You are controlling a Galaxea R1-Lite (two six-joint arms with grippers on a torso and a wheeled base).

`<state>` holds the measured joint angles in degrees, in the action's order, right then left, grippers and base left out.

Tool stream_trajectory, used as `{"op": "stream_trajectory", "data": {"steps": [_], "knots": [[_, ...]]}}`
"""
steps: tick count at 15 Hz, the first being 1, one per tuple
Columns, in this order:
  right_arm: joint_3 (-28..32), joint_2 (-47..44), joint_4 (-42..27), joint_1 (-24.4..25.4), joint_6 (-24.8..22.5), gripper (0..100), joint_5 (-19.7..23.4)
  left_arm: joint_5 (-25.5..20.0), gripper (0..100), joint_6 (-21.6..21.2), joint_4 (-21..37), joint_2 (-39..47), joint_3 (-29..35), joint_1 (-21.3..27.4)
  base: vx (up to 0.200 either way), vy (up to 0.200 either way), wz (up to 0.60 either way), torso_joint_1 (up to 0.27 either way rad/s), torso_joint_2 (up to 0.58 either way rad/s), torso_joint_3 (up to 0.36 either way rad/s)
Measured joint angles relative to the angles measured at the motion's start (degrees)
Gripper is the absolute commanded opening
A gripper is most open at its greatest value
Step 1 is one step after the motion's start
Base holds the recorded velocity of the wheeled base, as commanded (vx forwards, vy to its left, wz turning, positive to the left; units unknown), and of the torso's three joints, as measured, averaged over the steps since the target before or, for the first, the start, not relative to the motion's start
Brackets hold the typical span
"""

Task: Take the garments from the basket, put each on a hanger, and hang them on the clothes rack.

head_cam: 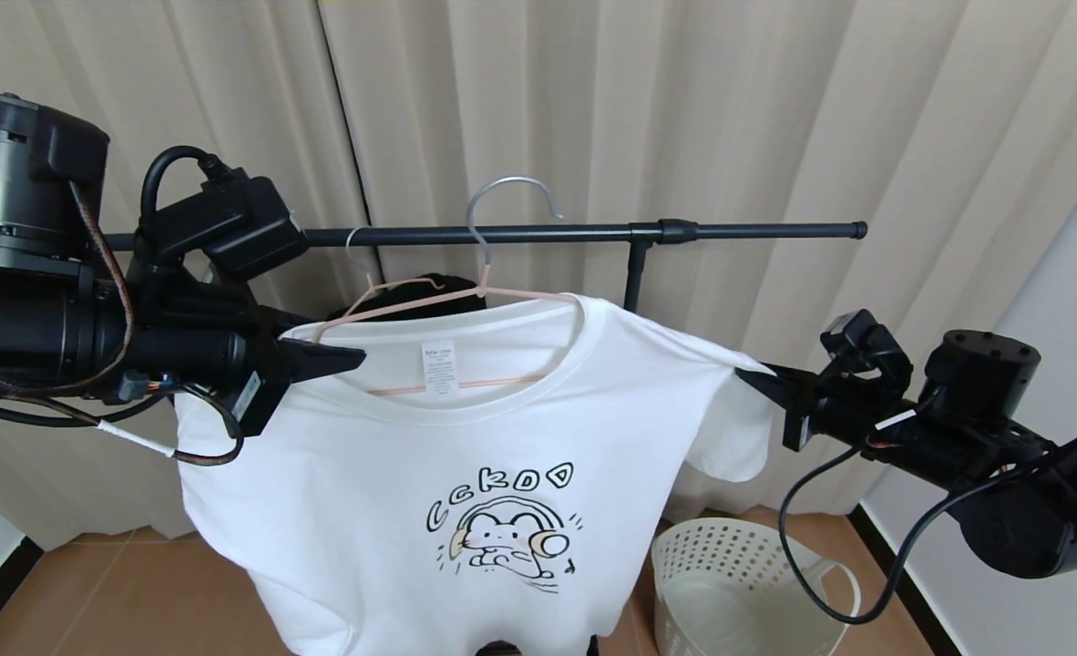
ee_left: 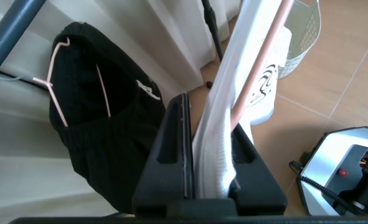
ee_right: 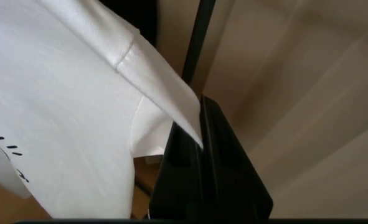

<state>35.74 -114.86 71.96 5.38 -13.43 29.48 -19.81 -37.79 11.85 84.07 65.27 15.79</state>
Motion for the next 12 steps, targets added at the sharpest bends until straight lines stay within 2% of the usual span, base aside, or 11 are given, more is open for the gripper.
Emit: {"op": "stream_trajectory", "data": {"steps": [4, 7, 10, 11, 12], "knots": [[0.02, -0.13, -0.04, -0.11, 0.00, 0, 0.00, 0.00, 0, 0.09, 0.02, -0.41, -0.15, -0.39, 0.000, 0.000, 0.00, 0.000, 0.00, 0.000], [-0.05, 0.20, -3.36, 0.07, -0.05, 0, -0.26, 0.00, 0, 0.18, 0.05, -0.48, -0.15, -1.07, 0.000, 0.000, 0.00, 0.000, 0.00, 0.000], [-0.30, 0.48, -3.69, 0.43, -0.44, 0, -0.39, 0.09, 0, 1.28, 0.02, -0.28, -0.09, -1.57, 0.000, 0.000, 0.00, 0.000, 0.00, 0.000], [-0.44, 0.50, -3.56, 0.44, -0.57, 100, -0.41, 0.16, 0, 1.78, -0.52, -0.16, -0.04, -1.65, 0.000, 0.000, 0.00, 0.000, 0.00, 0.000], [-0.60, 0.56, -3.60, 0.46, -0.57, 100, -0.52, 0.30, 0, 1.99, -1.18, -0.09, 0.00, -1.79, 0.000, 0.000, 0.00, 0.000, 0.00, 0.000]]}}
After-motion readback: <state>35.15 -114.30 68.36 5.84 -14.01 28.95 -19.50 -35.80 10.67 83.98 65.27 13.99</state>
